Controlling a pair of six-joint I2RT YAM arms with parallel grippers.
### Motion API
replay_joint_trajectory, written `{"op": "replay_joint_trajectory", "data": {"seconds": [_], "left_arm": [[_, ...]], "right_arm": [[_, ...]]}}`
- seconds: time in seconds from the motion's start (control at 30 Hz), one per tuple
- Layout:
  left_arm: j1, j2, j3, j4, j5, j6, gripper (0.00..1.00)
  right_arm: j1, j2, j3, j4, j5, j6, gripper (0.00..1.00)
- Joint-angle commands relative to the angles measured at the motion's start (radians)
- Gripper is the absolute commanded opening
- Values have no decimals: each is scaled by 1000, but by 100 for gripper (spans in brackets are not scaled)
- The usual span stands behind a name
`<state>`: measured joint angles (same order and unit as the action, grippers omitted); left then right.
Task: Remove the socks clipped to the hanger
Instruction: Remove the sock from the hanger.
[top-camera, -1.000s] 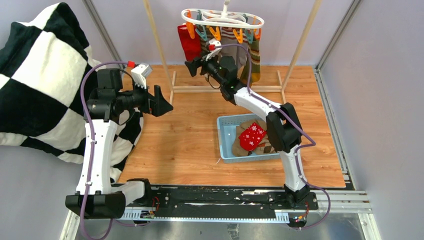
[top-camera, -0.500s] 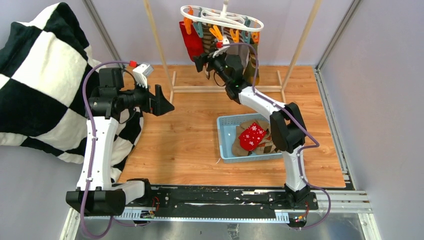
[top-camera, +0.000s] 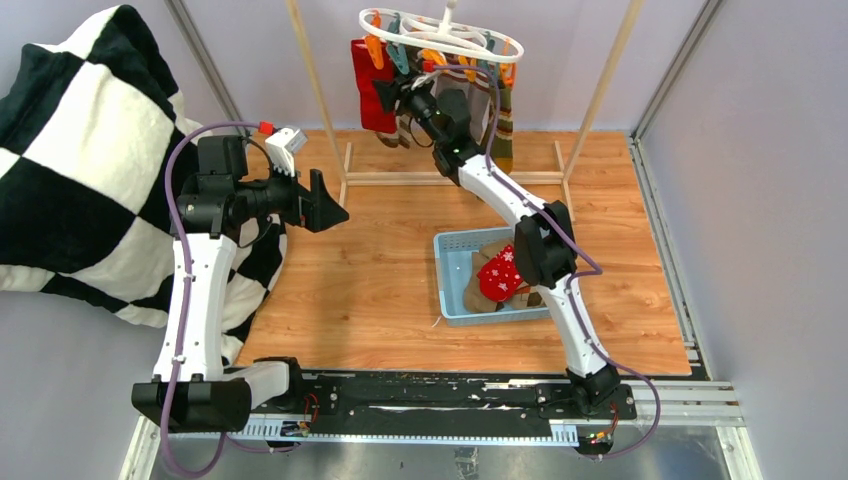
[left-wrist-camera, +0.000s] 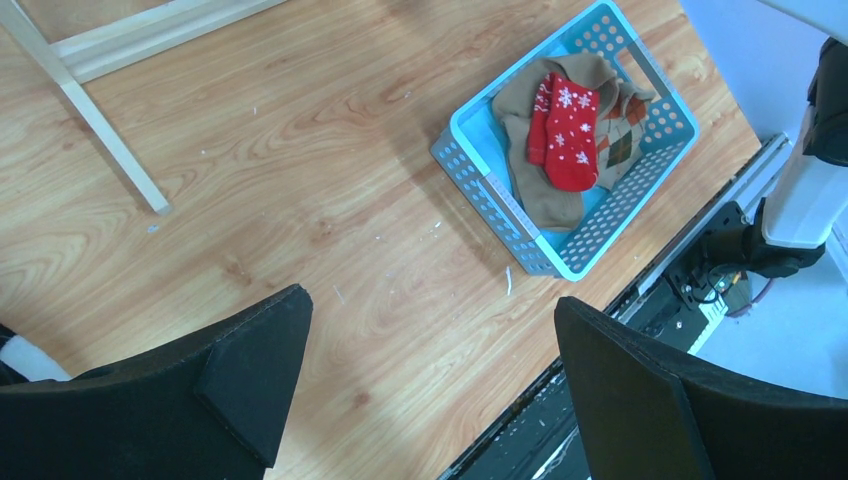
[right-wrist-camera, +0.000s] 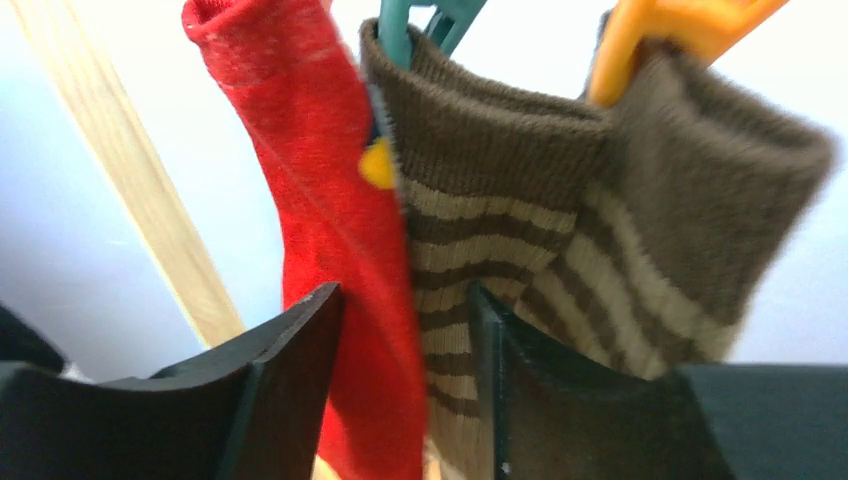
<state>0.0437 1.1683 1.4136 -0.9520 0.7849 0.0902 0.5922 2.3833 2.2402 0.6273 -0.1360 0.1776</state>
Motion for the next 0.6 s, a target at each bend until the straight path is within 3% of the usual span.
{"op": "replay_joint_trajectory", "data": {"seconds": [0.0, 0.17, 0.3, 0.57], "left_arm": [[7, -24, 20, -2, 15, 1, 99], [7, -13, 22, -2, 18, 1, 97], [7, 3, 34, -2, 21, 0, 97], [5, 98, 151, 1, 90, -35, 96]], "right_arm": [[0, -9, -5, 49, -124, 116, 45], [6, -149, -277, 239, -209, 218, 3], [19, -271, -469, 369, -231, 280, 1], [23, -495, -737, 471, -303, 441, 3]]}}
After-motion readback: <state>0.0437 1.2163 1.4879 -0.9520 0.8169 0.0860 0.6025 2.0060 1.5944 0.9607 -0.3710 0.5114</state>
